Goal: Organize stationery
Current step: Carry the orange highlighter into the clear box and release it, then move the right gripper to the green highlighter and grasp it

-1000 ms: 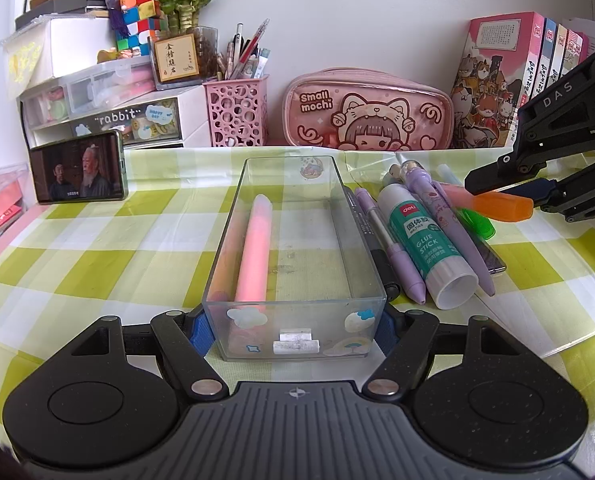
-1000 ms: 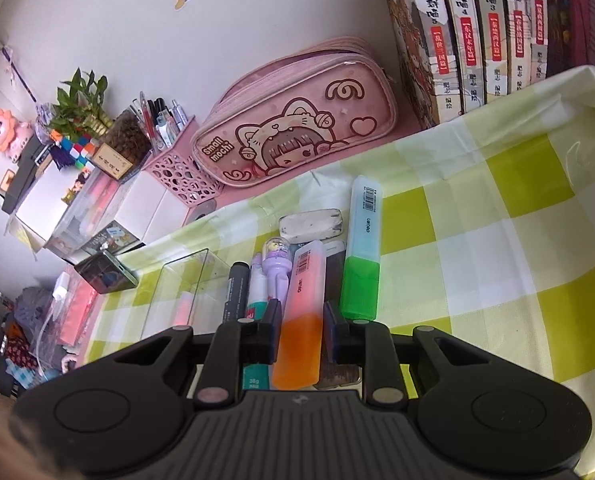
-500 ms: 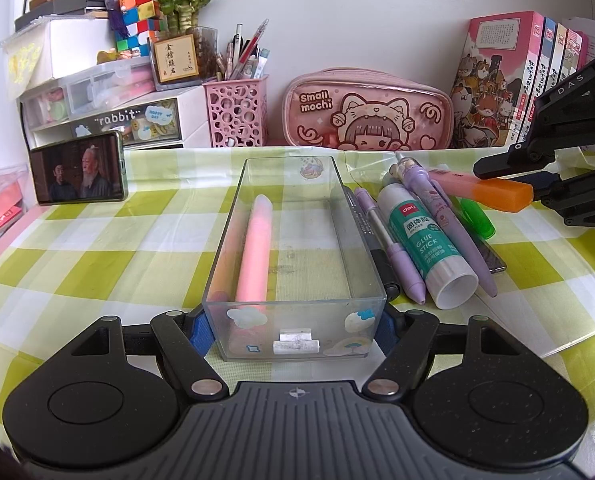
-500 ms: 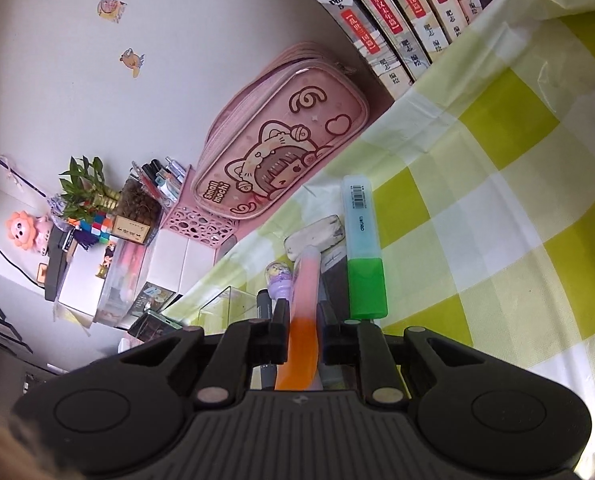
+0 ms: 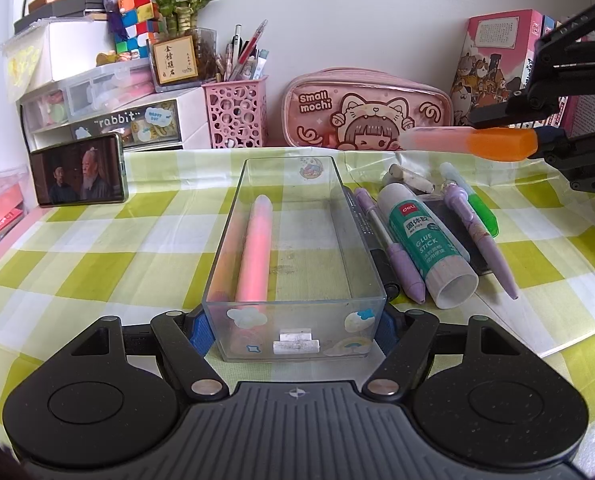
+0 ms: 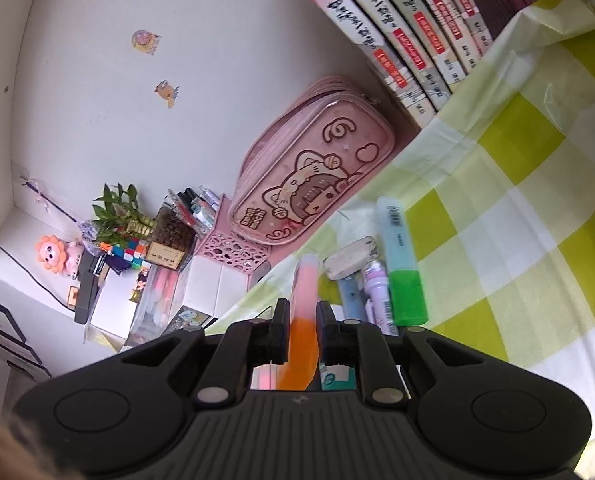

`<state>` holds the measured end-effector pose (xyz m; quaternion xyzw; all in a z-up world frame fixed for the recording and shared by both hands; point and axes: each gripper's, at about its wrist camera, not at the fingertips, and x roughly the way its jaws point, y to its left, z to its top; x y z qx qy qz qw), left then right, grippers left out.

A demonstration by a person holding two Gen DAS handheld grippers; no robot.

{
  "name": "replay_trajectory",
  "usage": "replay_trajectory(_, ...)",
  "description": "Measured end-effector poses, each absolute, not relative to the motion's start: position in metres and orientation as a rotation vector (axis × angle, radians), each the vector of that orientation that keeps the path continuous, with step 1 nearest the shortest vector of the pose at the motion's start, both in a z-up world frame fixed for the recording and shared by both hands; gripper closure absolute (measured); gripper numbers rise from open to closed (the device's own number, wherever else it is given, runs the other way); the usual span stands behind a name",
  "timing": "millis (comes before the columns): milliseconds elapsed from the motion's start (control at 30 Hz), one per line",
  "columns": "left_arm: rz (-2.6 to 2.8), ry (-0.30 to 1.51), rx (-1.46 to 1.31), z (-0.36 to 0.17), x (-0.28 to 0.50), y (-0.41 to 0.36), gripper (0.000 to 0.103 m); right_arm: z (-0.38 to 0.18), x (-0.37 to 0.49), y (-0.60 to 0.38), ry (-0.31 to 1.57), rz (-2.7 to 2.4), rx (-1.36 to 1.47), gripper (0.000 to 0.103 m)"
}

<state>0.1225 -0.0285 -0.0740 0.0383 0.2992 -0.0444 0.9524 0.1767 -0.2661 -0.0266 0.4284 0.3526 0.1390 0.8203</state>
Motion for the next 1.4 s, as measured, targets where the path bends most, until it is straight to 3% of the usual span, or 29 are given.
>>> replay_trajectory(633,-0.092,0.609,0.074,-0.073,0.119,-0.032,0.030,-0.029,0.215,-0.127,0.941,0.426,0.412,0.085)
replay_trajectory(1167,-0.093,0.609,0.073,-0.074,0.120,-0.032,0.030,-0.037,0.218,-0.134,1.028,0.566,0.441,0.086)
replay_trajectory(1400,-0.093,0.608,0.074,-0.075,0.120,-0.032,0.030,-0.014,0.215,-0.186,0.873,0.480,0.512,0.085)
